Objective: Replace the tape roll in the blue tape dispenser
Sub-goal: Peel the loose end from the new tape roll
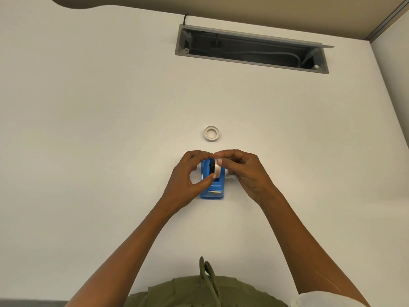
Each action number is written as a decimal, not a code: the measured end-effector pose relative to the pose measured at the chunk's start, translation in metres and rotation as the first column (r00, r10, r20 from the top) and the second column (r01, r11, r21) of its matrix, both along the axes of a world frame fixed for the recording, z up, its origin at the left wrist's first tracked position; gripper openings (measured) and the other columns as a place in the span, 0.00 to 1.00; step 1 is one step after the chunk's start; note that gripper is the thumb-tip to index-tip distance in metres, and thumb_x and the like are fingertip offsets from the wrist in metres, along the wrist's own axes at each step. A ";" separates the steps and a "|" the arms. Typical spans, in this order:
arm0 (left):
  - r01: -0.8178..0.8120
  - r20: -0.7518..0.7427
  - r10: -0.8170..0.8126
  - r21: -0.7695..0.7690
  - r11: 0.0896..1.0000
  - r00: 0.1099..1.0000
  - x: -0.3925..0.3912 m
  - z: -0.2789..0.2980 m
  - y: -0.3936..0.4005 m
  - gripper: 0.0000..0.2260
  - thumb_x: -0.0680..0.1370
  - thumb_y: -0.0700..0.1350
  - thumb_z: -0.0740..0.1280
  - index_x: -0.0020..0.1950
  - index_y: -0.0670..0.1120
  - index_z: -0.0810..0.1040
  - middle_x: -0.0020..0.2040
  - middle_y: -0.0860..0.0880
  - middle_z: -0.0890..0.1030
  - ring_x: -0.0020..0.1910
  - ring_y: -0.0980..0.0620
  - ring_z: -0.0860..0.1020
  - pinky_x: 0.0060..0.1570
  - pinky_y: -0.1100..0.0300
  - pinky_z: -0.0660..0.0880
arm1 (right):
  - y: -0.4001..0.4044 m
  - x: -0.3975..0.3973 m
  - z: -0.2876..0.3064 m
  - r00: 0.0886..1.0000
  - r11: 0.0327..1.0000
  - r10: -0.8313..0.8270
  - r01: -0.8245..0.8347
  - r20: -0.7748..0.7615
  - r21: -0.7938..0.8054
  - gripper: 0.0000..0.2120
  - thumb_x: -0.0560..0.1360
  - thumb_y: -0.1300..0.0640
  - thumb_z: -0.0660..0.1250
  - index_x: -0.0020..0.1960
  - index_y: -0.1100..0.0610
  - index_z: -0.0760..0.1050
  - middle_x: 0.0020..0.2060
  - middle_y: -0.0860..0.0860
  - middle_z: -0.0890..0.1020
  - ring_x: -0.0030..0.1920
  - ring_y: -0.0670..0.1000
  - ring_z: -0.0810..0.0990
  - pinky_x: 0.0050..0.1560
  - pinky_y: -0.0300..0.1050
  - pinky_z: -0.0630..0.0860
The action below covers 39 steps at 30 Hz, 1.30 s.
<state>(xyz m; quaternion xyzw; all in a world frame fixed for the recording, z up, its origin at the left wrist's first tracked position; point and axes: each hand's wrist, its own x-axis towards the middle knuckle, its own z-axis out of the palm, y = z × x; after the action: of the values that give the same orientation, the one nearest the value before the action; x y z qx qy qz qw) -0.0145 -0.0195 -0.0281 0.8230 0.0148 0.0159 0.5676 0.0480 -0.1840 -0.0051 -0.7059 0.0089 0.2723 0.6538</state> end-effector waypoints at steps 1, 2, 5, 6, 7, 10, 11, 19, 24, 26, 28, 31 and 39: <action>0.001 -0.002 -0.001 0.000 1.000 1.000 0.000 0.000 0.000 0.19 0.71 0.50 0.69 0.60 0.58 0.70 0.56 0.62 0.71 0.57 0.64 0.72 0.53 0.68 0.72 | 0.000 0.001 0.001 1.000 1.000 -0.005 0.005 -0.002 -0.008 0.06 0.70 0.58 0.72 0.47 0.53 0.83 0.45 0.50 0.85 0.48 0.47 0.81 0.46 0.41 0.74; 0.001 -0.005 -0.001 0.001 1.000 1.000 0.000 0.000 0.000 0.19 0.71 0.50 0.69 0.60 0.58 0.70 0.56 0.61 0.72 0.57 0.64 0.72 0.53 0.68 0.73 | 0.001 0.001 0.001 1.000 1.000 -0.008 0.008 -0.004 -0.016 0.06 0.70 0.58 0.72 0.46 0.52 0.83 0.43 0.49 0.85 0.46 0.46 0.81 0.47 0.43 0.74; 0.003 -0.001 -0.003 0.003 1.000 1.000 0.000 0.000 0.000 0.18 0.71 0.51 0.69 0.59 0.60 0.70 0.56 0.61 0.72 0.57 0.63 0.72 0.53 0.67 0.73 | 0.003 0.002 0.002 1.000 0.999 -0.016 0.016 -0.015 -0.036 0.05 0.69 0.56 0.73 0.44 0.51 0.83 0.41 0.46 0.86 0.44 0.42 0.81 0.47 0.42 0.74; 0.006 0.003 -0.006 0.004 1.000 1.000 0.000 0.000 0.000 0.18 0.71 0.51 0.69 0.59 0.63 0.69 0.56 0.63 0.72 0.57 0.63 0.72 0.53 0.68 0.73 | 0.003 0.003 0.002 1.000 0.999 -0.019 0.019 -0.019 -0.041 0.04 0.68 0.56 0.73 0.44 0.51 0.84 0.41 0.46 0.86 0.43 0.42 0.81 0.46 0.42 0.74; 0.008 0.006 -0.008 0.006 1.000 1.000 0.000 0.001 0.000 0.19 0.71 0.51 0.69 0.58 0.65 0.68 0.56 0.64 0.71 0.57 0.64 0.72 0.53 0.68 0.73 | 0.004 0.003 0.002 0.999 0.999 -0.023 0.022 -0.023 -0.043 0.04 0.68 0.55 0.74 0.44 0.51 0.84 0.41 0.46 0.86 0.43 0.42 0.81 0.46 0.42 0.74; 0.007 0.009 -0.007 0.008 1.000 1.000 0.000 0.003 0.000 0.19 0.71 0.51 0.69 0.57 0.67 0.67 0.56 0.65 0.71 0.56 0.66 0.71 0.52 0.70 0.72 | 0.006 0.004 0.003 0.998 0.998 -0.047 0.045 -0.036 -0.043 0.04 0.67 0.55 0.74 0.42 0.51 0.84 0.39 0.46 0.86 0.41 0.42 0.81 0.45 0.41 0.73; 0.005 0.008 -0.005 0.002 1.000 1.000 0.000 0.003 0.000 0.19 0.71 0.51 0.69 0.57 0.67 0.67 0.56 0.65 0.71 0.56 0.66 0.71 0.52 0.71 0.72 | 0.006 0.004 0.003 0.998 0.998 -0.055 0.053 -0.039 -0.044 0.03 0.67 0.55 0.74 0.42 0.51 0.84 0.39 0.47 0.86 0.41 0.43 0.81 0.44 0.41 0.72; 0.002 -0.020 -0.002 -0.026 1.000 1.000 -0.001 0.001 0.001 0.18 0.71 0.50 0.69 0.59 0.58 0.71 0.56 0.64 0.71 0.57 0.66 0.71 0.53 0.70 0.72 | -0.008 0.001 0.001 0.996 0.996 0.080 -0.079 -0.028 0.036 0.12 0.67 0.52 0.73 0.51 0.52 0.82 0.47 0.47 0.85 0.49 0.46 0.81 0.45 0.38 0.76; 0.014 -0.057 -0.017 -0.049 0.999 0.998 0.000 0.004 0.001 0.18 0.70 0.49 0.69 0.59 0.55 0.71 0.57 0.58 0.73 0.58 0.62 0.72 0.55 0.66 0.72 | -0.008 0.001 -0.001 0.998 0.996 0.066 -0.067 0.019 0.054 0.11 0.69 0.63 0.73 0.48 0.52 0.82 0.43 0.46 0.85 0.46 0.44 0.81 0.44 0.35 0.77; 0.026 -0.075 -0.032 -0.070 0.997 0.997 0.000 0.006 0.001 0.17 0.70 0.50 0.69 0.58 0.57 0.71 0.58 0.58 0.74 0.58 0.62 0.72 0.56 0.66 0.71 | -0.007 0.001 -0.001 0.998 0.996 0.060 -0.061 0.018 0.058 0.10 0.68 0.64 0.73 0.48 0.53 0.82 0.42 0.47 0.85 0.46 0.45 0.81 0.44 0.36 0.78; 0.028 -0.095 -0.037 -0.096 0.995 0.995 0.000 0.009 0.001 0.16 0.71 0.52 0.69 0.57 0.60 0.71 0.58 0.59 0.75 0.58 0.63 0.72 0.55 0.70 0.70 | -0.007 0.001 -0.001 0.998 0.996 0.060 -0.061 0.013 0.064 0.10 0.68 0.64 0.73 0.47 0.54 0.82 0.42 0.48 0.85 0.46 0.46 0.81 0.45 0.37 0.78; 0.013 -0.092 -0.021 -0.086 0.996 0.996 0.000 0.008 0.001 0.15 0.72 0.52 0.70 0.57 0.57 0.73 0.57 0.57 0.76 0.57 0.62 0.73 0.54 0.70 0.70 | -0.007 0.002 0.000 0.998 0.996 0.056 -0.057 0.009 0.066 0.09 0.67 0.63 0.75 0.44 0.53 0.83 0.41 0.48 0.85 0.45 0.46 0.82 0.44 0.37 0.78; 0.023 -0.093 -0.030 -0.076 0.997 0.995 0.002 0.006 0.002 0.16 0.72 0.48 0.71 0.58 0.54 0.73 0.57 0.57 0.75 0.57 0.60 0.73 0.53 0.68 0.71 | -0.004 0.003 0.002 1.000 0.999 0.017 -0.016 -0.019 0.041 0.06 0.65 0.61 0.76 0.40 0.52 0.83 0.38 0.46 0.86 0.42 0.44 0.82 0.43 0.40 0.75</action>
<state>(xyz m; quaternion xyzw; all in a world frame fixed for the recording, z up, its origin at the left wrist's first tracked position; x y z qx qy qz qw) -0.0120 -0.0176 -0.0221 0.8013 0.0313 -0.0310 0.5966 0.0507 -0.1881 -0.0031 -0.6900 0.0039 0.2846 0.6655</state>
